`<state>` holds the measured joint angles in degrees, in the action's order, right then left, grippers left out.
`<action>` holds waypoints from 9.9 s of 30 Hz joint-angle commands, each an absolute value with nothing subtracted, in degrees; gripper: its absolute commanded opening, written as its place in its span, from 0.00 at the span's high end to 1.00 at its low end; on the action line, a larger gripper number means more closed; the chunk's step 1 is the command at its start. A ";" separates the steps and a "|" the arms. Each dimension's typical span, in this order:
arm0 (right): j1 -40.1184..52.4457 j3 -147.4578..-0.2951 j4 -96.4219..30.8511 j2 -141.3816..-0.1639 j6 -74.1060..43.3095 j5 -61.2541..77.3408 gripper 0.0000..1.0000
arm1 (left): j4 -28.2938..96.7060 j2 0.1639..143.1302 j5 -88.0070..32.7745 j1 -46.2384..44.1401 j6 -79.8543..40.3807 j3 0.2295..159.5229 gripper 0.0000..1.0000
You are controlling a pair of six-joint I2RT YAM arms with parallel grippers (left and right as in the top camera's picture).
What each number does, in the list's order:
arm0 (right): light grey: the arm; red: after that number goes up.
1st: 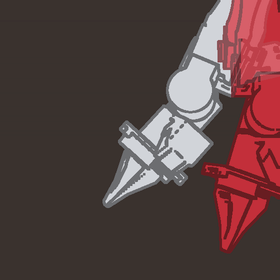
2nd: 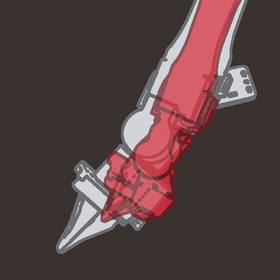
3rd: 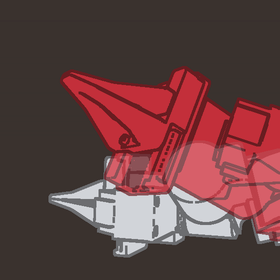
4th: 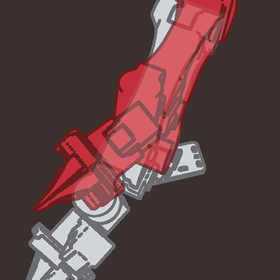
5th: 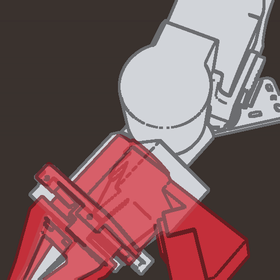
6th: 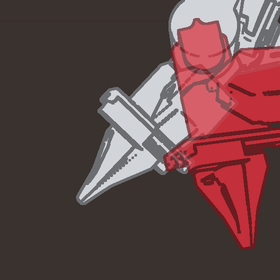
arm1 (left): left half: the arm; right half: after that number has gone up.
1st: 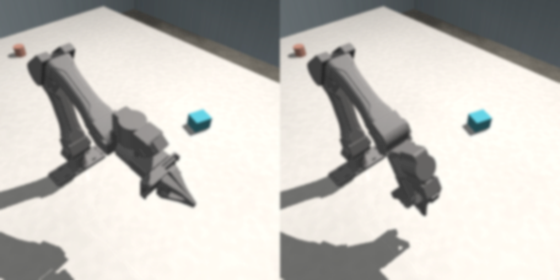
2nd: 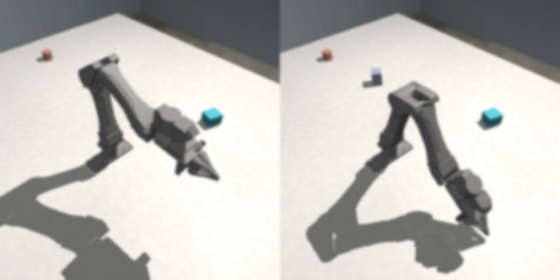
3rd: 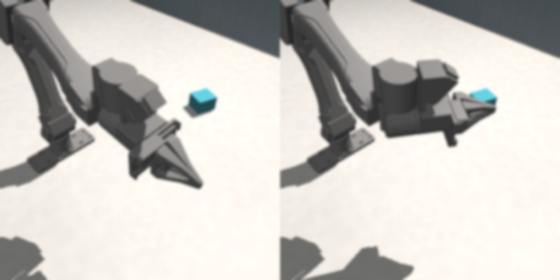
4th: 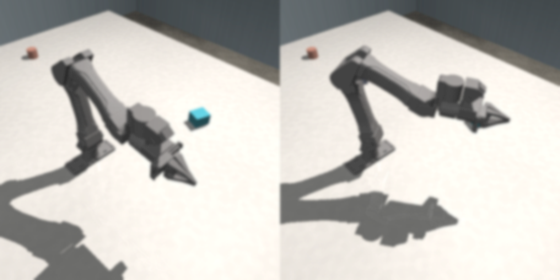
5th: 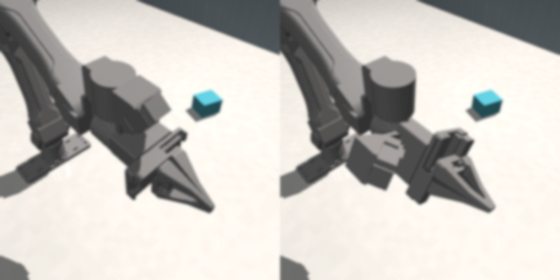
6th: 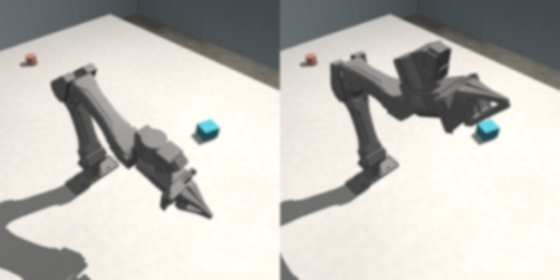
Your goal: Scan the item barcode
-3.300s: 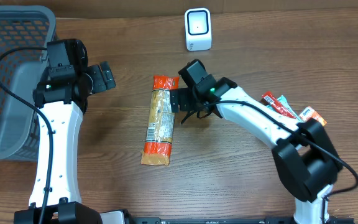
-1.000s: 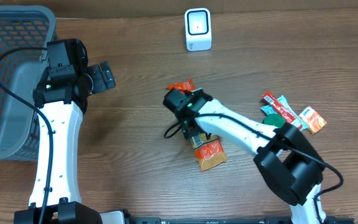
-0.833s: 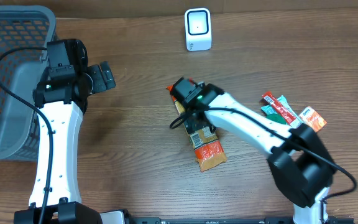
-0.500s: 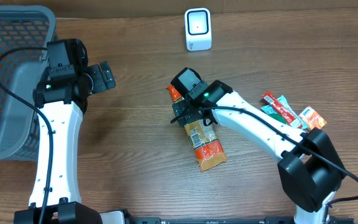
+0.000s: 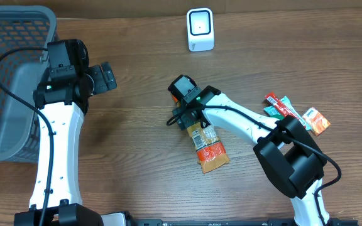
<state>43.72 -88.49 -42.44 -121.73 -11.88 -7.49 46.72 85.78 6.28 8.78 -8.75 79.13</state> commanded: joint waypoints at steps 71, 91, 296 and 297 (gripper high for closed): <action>47.51 -84.71 -54.08 -122.50 -4.08 -7.84 0.92 | 46.48 86.19 6.57 8.93 -7.68 79.70 0.00; 47.51 -85.60 -58.89 -122.48 -4.45 -12.36 0.27 | 46.50 86.19 6.57 8.93 -7.68 79.70 0.00; 21.23 -143.96 -95.44 -128.18 -17.63 1.48 0.96 | 46.48 86.19 6.57 8.93 -7.68 79.70 0.00; 20.75 -141.49 -94.54 -128.18 -17.61 1.63 0.96 | 46.50 86.19 6.57 8.95 -7.68 79.70 0.00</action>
